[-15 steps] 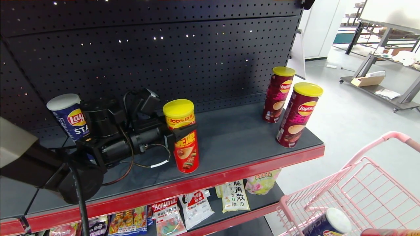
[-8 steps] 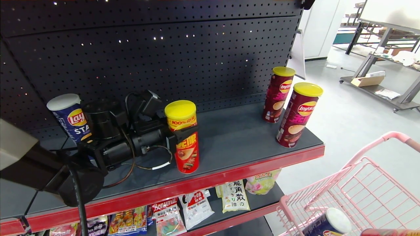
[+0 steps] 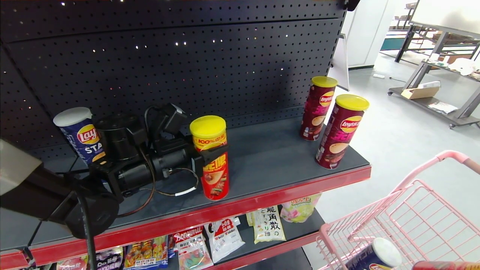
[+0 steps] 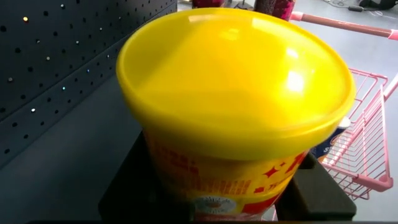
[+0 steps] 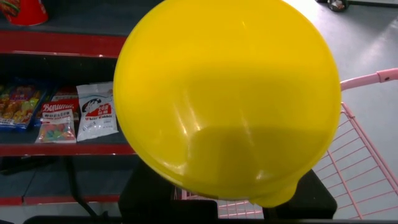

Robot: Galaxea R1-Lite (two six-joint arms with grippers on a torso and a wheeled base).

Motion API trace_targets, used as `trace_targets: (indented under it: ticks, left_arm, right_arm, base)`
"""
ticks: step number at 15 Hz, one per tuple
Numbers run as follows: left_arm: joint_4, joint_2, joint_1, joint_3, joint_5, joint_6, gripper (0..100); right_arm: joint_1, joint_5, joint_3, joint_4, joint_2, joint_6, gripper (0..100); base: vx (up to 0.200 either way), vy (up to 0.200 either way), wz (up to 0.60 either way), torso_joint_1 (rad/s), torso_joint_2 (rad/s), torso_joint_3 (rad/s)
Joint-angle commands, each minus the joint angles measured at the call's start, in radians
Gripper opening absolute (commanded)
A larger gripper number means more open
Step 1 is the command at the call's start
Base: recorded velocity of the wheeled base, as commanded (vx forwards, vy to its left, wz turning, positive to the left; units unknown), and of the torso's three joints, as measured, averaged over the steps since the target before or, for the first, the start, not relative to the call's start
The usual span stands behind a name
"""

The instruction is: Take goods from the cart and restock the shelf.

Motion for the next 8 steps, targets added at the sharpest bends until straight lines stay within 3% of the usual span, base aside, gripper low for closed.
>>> trace_targets:
  ticks: [1, 6, 7, 8]
  left_arm:
    - [-0.003, -0.006, -0.001, 0.002, 0.005, 0.001, 0]
    - [-0.009, -0.006, 0.0, 0.045, 0.006, 0.004, 0]
    - [-0.009, -0.006, 0.0, 0.045, 0.006, 0.004, 100]
    - [-0.013, -0.006, 0.0, 0.046, 0.006, 0.005, 100]
  right_arm:
    - [0.001, 0.0, -0.002, 0.0, 0.002, 0.0, 0]
    - [0.001, 0.0, -0.006, 0.0, 0.002, 0.0, 0]
    - [-0.001, 0.0, -0.006, 0.0, 0.002, 0.0, 0]
    - [-0.001, 0.0, -0.006, 0.0, 0.002, 0.0, 0]
  base:
    - [0.0, 0.0, 0.0, 0.0, 0.0, 0.0]
    - [0.0, 0.0, 0.0, 0.0, 0.0, 0.0]
    - [0.0, 0.0, 0.0, 0.0, 0.0, 0.0]
    - [0.0, 0.0, 0.0, 0.0, 0.0, 0.0]
